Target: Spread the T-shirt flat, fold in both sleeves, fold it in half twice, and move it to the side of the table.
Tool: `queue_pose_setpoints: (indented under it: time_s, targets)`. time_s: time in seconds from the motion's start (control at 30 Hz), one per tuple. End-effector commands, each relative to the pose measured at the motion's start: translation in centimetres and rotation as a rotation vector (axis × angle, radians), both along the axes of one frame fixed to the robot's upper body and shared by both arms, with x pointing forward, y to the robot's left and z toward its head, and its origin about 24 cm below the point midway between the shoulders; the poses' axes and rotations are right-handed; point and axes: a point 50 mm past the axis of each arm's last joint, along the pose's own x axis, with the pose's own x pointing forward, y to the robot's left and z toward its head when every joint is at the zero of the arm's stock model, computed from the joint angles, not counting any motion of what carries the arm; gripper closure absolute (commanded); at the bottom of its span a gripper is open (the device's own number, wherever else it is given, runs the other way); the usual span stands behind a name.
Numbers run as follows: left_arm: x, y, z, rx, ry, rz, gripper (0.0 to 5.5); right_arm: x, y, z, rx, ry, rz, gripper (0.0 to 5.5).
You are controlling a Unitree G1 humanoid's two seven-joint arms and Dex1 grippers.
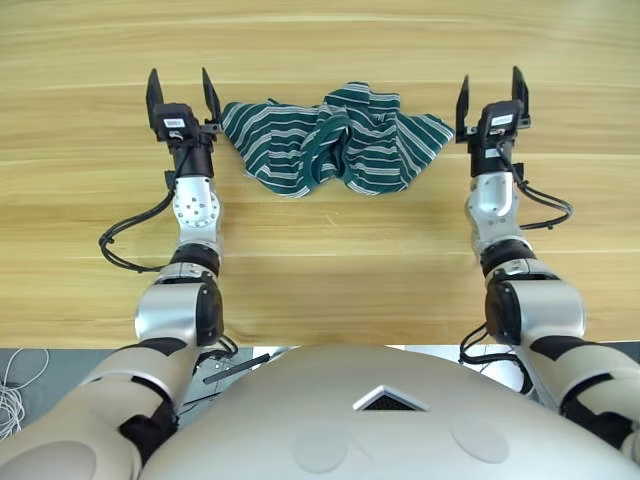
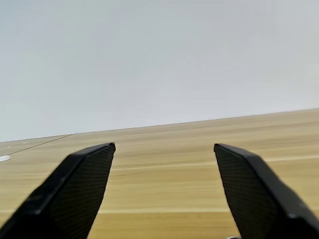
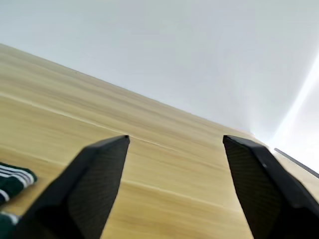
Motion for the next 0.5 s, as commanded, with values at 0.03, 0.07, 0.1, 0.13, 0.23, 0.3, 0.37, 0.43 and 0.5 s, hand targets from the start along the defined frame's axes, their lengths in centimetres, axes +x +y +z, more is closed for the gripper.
queue_pose_setpoints:
  time_s: [0.03,0.07,0.1,0.13,0.23,0.3,0.37,0.43,0.5]
  targets:
    - [-2.2,0.3,1.2,0.066,-0.106,-0.182,1.8,-2.0,0.1,0.0,-0.144,-0.046,0.138,2.04]
    - [-3.2,0.0,1.5,0.159,-0.114,-0.291,1.8,-2.5,0.0,0.1,-0.228,-0.049,0.198,2.04]
    - [-4.3,-0.3,1.7,0.268,-0.107,-0.404,1.8,-3.1,-0.3,0.3,-0.329,-0.041,0.259,2.04]
    - [-5.2,-0.6,1.8,0.353,-0.094,-0.489,1.8,-3.5,-0.6,0.4,-0.406,-0.033,0.299,2.04]
    - [-7.1,-1.0,1.8,0.598,-0.024,-0.654,1.8,-4.5,-1.5,1.1,-0.583,-0.001,0.37,2.04]
    - [-7.5,-0.9,1.3,0.783,0.056,-0.686,1.8,-5.3,-1.8,1.6,-0.688,0.023,0.418,2.04]
    - [-7.6,-0.7,1.0,0.913,0.111,-0.679,1.8,-6.0,-2.0,2.0,-0.759,0.044,0.446,2.04]
    - [-7.5,-0.7,0.8,1.034,0.149,-0.66,1.8,-6.5,-2.2,2.4,-0.813,0.061,0.456,2.04]
    - [-7.0,-0.7,0.8,1.166,0.168,-0.607,1.8,-6.8,-2.1,2.6,-0.868,0.073,0.46,2.04]
